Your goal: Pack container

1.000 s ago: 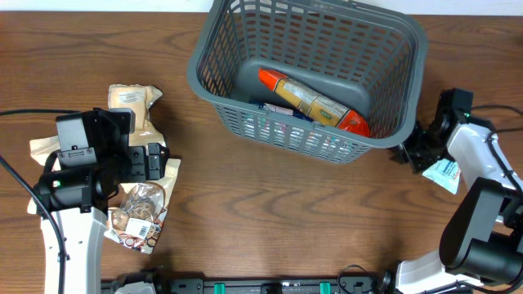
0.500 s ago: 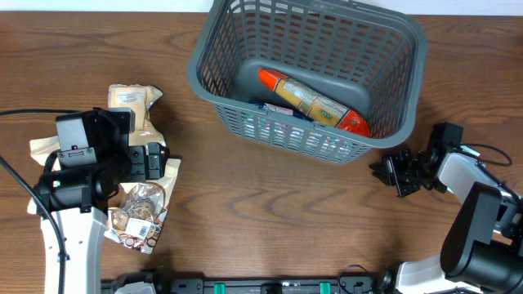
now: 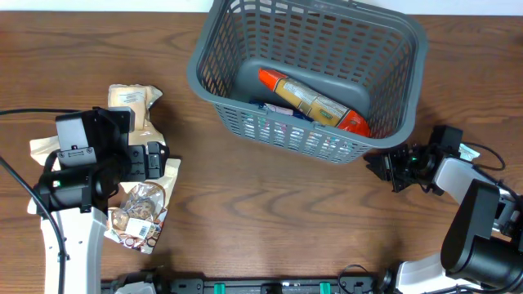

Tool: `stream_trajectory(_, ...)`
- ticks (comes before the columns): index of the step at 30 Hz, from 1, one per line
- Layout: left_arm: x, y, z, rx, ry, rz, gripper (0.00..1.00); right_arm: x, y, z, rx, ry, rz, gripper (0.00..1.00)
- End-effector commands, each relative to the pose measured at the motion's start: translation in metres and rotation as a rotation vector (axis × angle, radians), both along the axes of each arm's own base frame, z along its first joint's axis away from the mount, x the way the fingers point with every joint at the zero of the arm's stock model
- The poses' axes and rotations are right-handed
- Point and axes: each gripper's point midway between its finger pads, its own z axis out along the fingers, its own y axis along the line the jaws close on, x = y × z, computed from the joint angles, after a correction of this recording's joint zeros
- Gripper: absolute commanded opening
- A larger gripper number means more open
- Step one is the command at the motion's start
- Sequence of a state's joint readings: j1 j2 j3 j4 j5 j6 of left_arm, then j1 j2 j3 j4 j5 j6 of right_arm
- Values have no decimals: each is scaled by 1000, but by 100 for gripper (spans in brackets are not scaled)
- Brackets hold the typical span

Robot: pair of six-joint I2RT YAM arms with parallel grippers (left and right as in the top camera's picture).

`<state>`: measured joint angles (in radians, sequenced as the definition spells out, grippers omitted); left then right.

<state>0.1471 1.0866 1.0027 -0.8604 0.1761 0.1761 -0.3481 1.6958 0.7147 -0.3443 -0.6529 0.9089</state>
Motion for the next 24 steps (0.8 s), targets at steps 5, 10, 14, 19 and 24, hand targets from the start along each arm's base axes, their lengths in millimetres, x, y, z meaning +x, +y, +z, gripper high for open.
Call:
stream_trajectory(5, 1, 2, 2, -5, -6, 16, 99, -2, 13, 5, 70, -41, 57, 1)
stream_trajectory(10, 1, 2, 2, -5, -7, 16, 99, -2, 15, 6, 83, -50, 64, 1)
stream_trajectory(14, 2, 2, 2, -5, -9, 17, 99, -2, 16, 7, 86, -56, 71, 1)
stream_trajectory(19, 2, 2, 2, -6, -10, 19, 99, -2, 16, 7, 81, -64, 82, 1)
stream_trajectory(24, 2, 2, 2, -6, -10, 19, 99, 2, 15, 8, 72, -84, 85, 1)
